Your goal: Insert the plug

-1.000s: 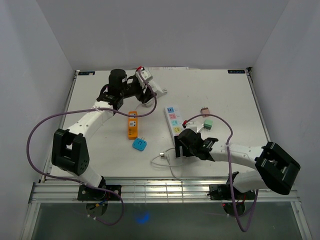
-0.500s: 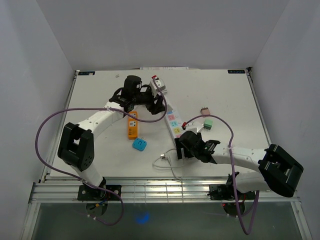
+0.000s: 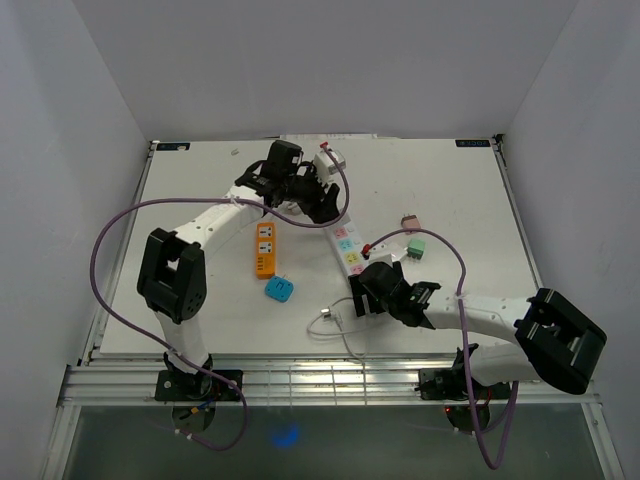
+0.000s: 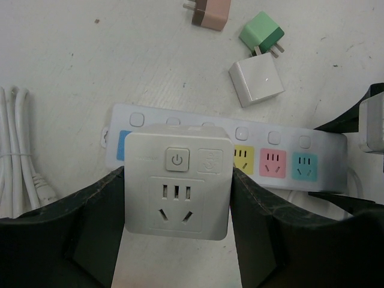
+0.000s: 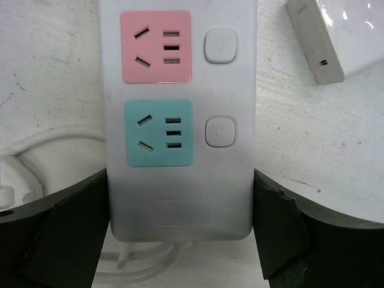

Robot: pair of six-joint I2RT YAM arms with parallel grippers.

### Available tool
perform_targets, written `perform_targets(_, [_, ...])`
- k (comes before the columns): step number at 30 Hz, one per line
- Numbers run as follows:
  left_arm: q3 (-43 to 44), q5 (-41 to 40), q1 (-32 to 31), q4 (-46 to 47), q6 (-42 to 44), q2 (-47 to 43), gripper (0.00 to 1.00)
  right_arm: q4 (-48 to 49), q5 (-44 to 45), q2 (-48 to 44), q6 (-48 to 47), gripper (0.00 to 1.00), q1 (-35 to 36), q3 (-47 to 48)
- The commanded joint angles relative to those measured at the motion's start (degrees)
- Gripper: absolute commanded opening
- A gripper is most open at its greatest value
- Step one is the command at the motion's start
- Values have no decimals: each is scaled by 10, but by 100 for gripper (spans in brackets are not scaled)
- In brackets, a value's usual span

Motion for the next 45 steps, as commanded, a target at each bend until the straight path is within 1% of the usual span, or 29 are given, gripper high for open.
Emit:
perform_targets(1, [31,-28,-7,-16,-22,-9,0,22,12,7,-21,81,1,-3])
perform_targets(6, [19,-11,-7,-11,-7,-6,0,29,13,5,-21,81,1,-9])
perform_targets(13, [13,-14,-7,7,-45,1,0,39,12,-16,-21,81,1,-24])
perform_targets(16, [-1,-22,-7,13,-40,3,0,36,10,-11,-22,81,1,-19])
perform_targets(19, [2,-15,-7,3,-33,8,0,36,5,-6,-26,80,1,-17])
perform_targets(23, [-5,-26,-7,10,-33,0,0,38,3,-2,-27,80,1,-16])
perform_targets(28, [-11,-28,-7,8,-16,-2,0,42,-7,-4,-31,78,2,-20])
perform_targets(33, [-5,0,-7,-8,-3,10,0,49,-15,-18,-35,77,3,-31])
perform_targets(36, [-1,-5,-7,-12,-1,18,0,49,-18,-18,-36,77,3,-30])
perform_targets(45, [-18,-11,-7,24,13,37,0,49,-28,-15,-38,76,4,-27])
